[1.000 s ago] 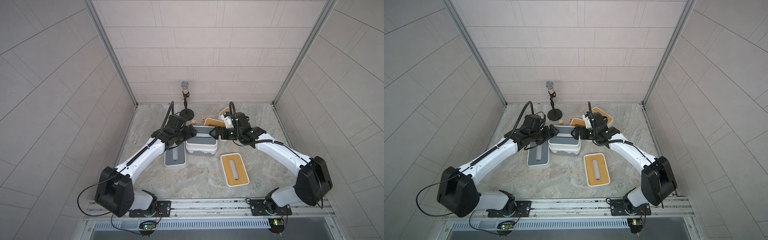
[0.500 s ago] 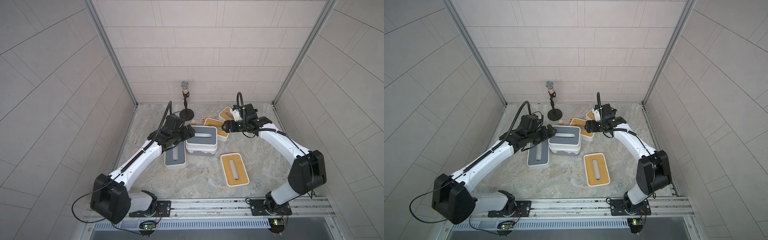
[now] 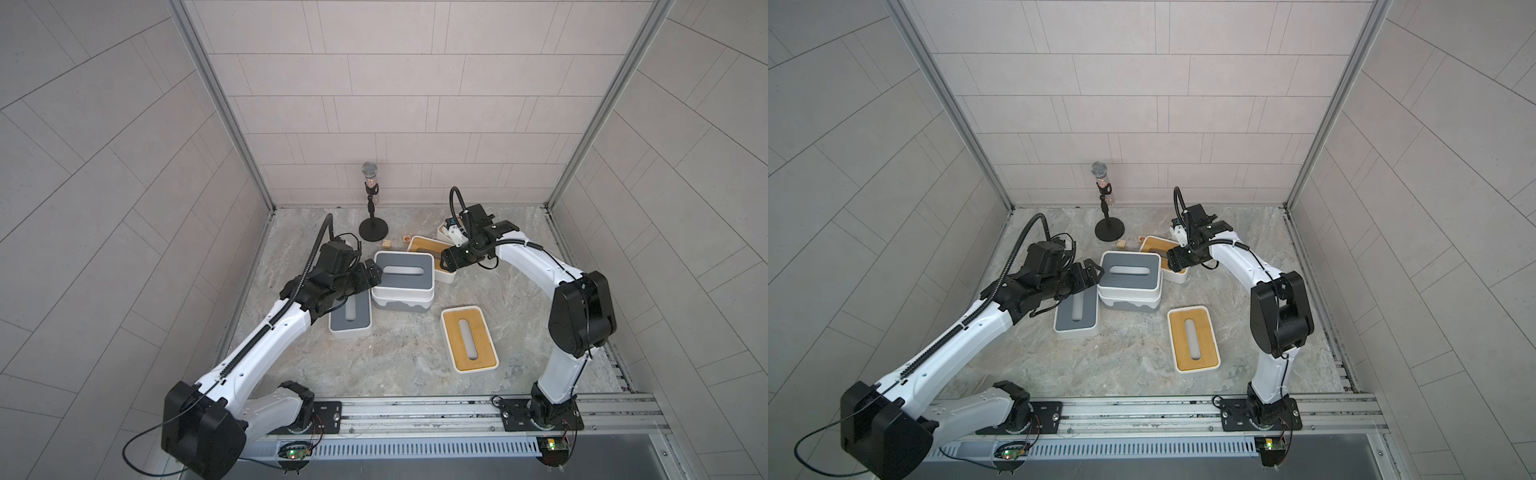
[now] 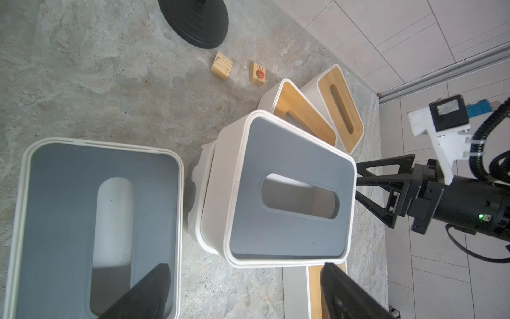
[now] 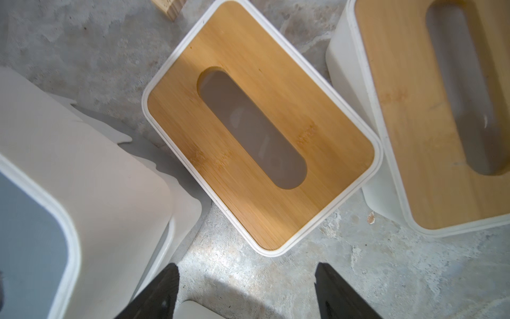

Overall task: Stack the tissue boxes
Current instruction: Move the tissue box to the center of the board.

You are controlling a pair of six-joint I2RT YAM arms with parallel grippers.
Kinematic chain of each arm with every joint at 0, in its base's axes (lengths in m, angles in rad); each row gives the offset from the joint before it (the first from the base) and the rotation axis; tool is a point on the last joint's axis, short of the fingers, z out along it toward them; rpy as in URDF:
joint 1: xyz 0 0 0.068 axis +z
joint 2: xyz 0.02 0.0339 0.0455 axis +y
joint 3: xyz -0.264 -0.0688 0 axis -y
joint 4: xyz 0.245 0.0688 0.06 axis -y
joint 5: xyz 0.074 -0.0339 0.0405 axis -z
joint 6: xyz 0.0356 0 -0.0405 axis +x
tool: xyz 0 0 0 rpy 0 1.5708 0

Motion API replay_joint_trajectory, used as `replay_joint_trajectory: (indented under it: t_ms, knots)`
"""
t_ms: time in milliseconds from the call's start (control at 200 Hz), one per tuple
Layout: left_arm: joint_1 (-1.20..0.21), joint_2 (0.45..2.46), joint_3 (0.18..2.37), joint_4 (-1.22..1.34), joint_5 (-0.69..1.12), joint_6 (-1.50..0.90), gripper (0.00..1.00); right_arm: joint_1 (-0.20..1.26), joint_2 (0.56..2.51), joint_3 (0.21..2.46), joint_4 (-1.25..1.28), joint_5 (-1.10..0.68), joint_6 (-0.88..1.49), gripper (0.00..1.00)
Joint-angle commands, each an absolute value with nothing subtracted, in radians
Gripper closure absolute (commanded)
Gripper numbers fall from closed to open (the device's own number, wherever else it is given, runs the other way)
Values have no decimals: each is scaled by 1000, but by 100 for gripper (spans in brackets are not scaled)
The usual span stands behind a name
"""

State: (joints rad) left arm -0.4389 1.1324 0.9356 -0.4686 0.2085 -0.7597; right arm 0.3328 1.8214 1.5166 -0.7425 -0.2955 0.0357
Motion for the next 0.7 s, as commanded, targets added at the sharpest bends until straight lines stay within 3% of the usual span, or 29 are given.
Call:
replay_joint_trajectory:
  t_ms: [0, 315, 696]
  knots:
    - [-436, 1099, 905, -459, 210, -776, 8, 352, 1850, 1558, -791, -267, -28, 22]
    - [-437, 1060, 864, -438, 181, -791, 8, 372, 1999, 1720, -919, -230, -75, 28]
    - [-437, 1063, 872, -439, 172, -793, 8, 394, 2081, 1810, -925, -231, -76, 29]
